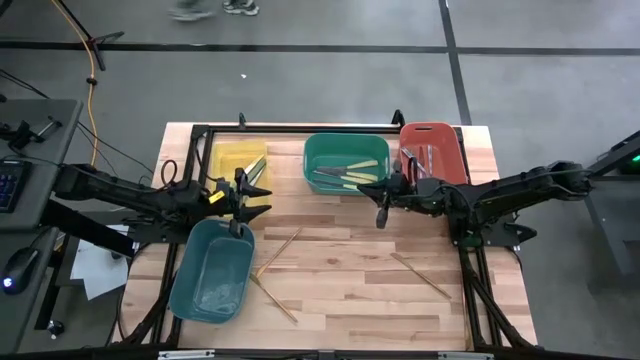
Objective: Sort silverware by color (type)
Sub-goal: Put the gold knife into the blue bin
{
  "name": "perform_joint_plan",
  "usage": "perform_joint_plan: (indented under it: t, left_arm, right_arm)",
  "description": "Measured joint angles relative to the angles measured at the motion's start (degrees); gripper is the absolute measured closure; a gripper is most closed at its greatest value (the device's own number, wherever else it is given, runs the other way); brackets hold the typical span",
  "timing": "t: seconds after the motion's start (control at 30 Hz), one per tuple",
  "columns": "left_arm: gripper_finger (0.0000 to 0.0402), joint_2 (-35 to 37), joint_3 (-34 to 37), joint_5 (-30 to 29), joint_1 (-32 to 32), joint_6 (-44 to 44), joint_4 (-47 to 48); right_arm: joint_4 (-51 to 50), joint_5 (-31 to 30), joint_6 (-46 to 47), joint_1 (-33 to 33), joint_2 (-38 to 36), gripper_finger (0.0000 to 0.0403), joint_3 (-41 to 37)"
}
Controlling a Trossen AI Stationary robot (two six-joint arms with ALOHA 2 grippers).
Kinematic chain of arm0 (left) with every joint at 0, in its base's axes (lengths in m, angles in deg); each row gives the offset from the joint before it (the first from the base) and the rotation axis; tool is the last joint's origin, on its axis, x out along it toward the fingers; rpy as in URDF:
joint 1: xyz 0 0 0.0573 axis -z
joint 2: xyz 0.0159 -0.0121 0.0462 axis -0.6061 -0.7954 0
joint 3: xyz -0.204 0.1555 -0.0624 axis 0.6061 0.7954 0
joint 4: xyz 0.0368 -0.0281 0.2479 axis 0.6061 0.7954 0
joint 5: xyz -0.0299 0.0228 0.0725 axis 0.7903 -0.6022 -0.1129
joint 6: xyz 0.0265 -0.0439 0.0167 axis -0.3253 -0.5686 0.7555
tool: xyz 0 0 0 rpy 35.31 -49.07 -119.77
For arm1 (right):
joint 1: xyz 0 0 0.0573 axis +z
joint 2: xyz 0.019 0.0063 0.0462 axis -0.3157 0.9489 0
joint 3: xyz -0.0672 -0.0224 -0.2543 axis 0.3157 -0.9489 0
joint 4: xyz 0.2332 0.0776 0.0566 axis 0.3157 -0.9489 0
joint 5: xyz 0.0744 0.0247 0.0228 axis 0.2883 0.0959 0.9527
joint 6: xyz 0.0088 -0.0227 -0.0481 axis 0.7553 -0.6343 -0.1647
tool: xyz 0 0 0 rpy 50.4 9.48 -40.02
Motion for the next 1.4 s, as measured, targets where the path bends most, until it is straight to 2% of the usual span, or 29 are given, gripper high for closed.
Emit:
perform_joint_plan:
  t: [0.33, 0.5, 0.63, 0.9, 1.0, 1.1, 1.17, 1.23, 1.3, 1.4]
  left_arm:
    - [0.0225, 0.00, -0.04, -0.01, 0.00, 0.13, 0.00]
    - [0.0225, 0.00, -0.04, 0.00, 0.00, 0.13, 0.00]
    - [0.0225, 0.00, -0.04, 0.00, 0.00, 0.13, 0.02]
    - [0.0225, 0.00, -0.04, 0.00, 0.00, -0.25, 0.02]
    - [0.0225, 0.00, -0.04, 0.00, 0.00, -1.36, 0.02]
    - [0.0225, 0.00, -0.04, 0.00, 0.00, -1.38, 0.02]
    - [0.0225, 0.00, -0.04, 0.00, 0.00, -1.38, 0.02]
    - [0.0225, 0.00, -0.04, 0.00, 0.00, -1.38, 0.04]
    - [0.0225, 0.00, -0.04, 0.00, 0.00, -1.38, 0.04]
    - [0.0225, 0.00, -0.04, 0.00, 0.00, -1.38, 0.05]
  right_arm:
    - [4.61, -0.01, 0.31, 0.00, 0.00, 0.0403, 0.00]
    - [4.55, -0.01, 5.58, 0.00, 0.00, 0.0392, 0.00]
    - [1.92, -0.13, 8.48, 0.00, 0.00, 0.0341, 0.00]
    - [0.41, 0.49, 8.83, 0.09, 0.00, 0.0192, 0.00]
    - [-0.41, 0.92, 8.82, 0.09, 0.00, 0.0165, 0.00]
    - [-0.98, 2.14, 9.25, 0.09, 0.00, 0.0159, 0.30]
    - [-4.91, 4.92, 9.95, 0.09, 0.00, 0.0158, 2.88]
    - [-13.56, 8.39, 10.91, 0.36, -0.07, 0.0158, 8.41]
    - [-27.52, 10.33, 12.41, 1.30, 0.22, 0.0158, 15.71]
    - [-49.02, 9.81, 16.73, 3.48, 2.47, 0.0158, 27.13]
